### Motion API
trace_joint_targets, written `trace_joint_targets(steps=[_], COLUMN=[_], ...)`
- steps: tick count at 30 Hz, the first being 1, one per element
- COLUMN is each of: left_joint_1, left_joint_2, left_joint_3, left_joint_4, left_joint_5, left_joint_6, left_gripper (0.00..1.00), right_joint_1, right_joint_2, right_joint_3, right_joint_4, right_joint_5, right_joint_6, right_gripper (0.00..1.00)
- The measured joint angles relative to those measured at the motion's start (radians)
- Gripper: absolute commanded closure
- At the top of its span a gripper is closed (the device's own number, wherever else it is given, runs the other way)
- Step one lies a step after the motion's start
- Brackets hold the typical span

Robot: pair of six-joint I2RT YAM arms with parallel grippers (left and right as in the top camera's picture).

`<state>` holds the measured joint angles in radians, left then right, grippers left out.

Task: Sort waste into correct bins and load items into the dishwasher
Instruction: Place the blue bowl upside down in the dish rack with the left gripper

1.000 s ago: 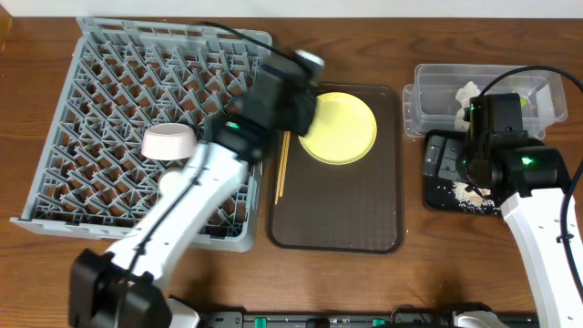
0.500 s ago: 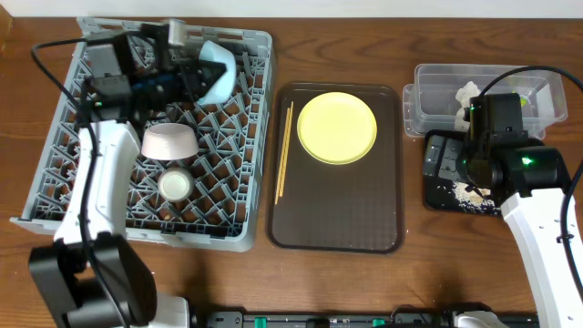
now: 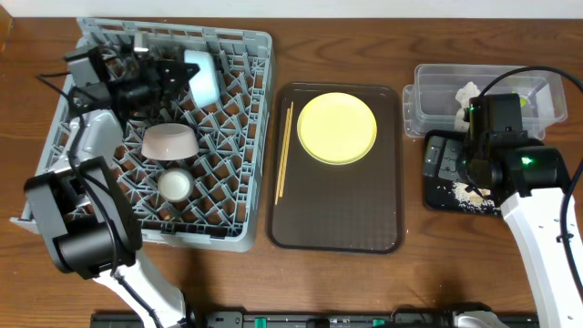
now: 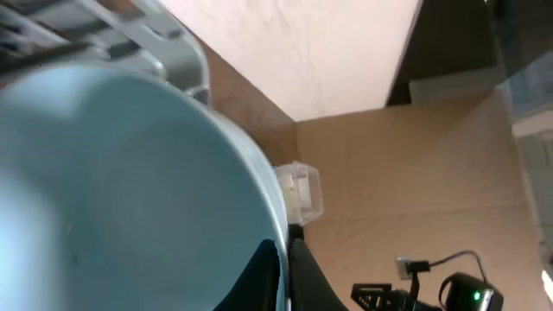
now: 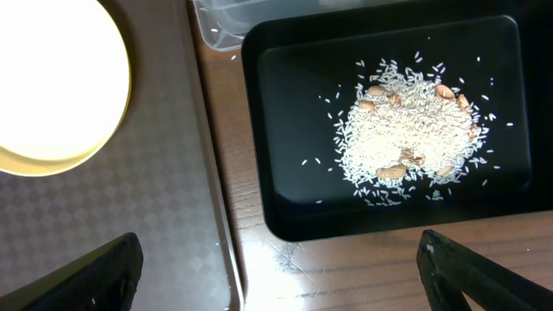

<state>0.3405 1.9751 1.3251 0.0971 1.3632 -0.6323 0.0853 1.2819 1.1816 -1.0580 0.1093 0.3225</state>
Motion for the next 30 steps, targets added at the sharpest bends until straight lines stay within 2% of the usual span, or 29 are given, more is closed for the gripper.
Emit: trace_joint_targets(steps=[2, 4, 5, 6, 10, 12, 15, 23, 30], left_joint_1=[0.031, 0.053, 0.061, 0.071, 0.082, 0.085, 0.094, 0.102, 0.102], left_joint_2=[0.009, 0.023, 0.028, 0.034, 0.035, 0.035, 0.035, -0.033, -0.244], left_joint_3=[0.0, -0.001, -0.001, -0.003, -0.006, -0.006, -0.006, -0.006, -0.008], left_joint_4=[-0.006, -0.016, -0.022, -0.042, -0.073, -0.087, -0.165, -0.432, -0.492], left_joint_5=[-0.006, -0.015, -0.02, -0.027, -0.036, -0.043, -0.089, -0.327, -0.49], left_joint_6=[-0.008, -0.019, -0.023, -0.026, -0.029, -0.028, -0.007, 0.177, 0.29], left_gripper=[0.91, 0.83, 0.77, 0.61, 0.4, 0.34, 0.3, 0.28, 0.21], right_joint_1=[0.0, 0.0, 0.0, 0.0, 0.0, 0.0, 0.0, 0.0, 0.0], right_joint_2=[0.0, 0.0, 0.0, 0.0, 0.0, 0.0, 0.0, 0.0, 0.0], right_joint_3=[0.0, 0.0, 0.0, 0.0, 0.0, 0.0, 0.0, 0.0, 0.0], right_joint_4=[0.001, 0.0, 0.0, 0.0, 0.0, 0.0, 0.0, 0.001, 0.003], right_joint_5=[0.0, 0.0, 0.0, 0.0, 0.0, 0.0, 0.0, 0.0, 0.0], right_joint_6=[0.0, 0.0, 0.0, 0.0, 0.0, 0.0, 0.0, 0.0, 0.0], right_gripper=[0.01, 0.01, 0.01, 0.01, 0.01, 0.01, 0.01, 0.01, 0.01])
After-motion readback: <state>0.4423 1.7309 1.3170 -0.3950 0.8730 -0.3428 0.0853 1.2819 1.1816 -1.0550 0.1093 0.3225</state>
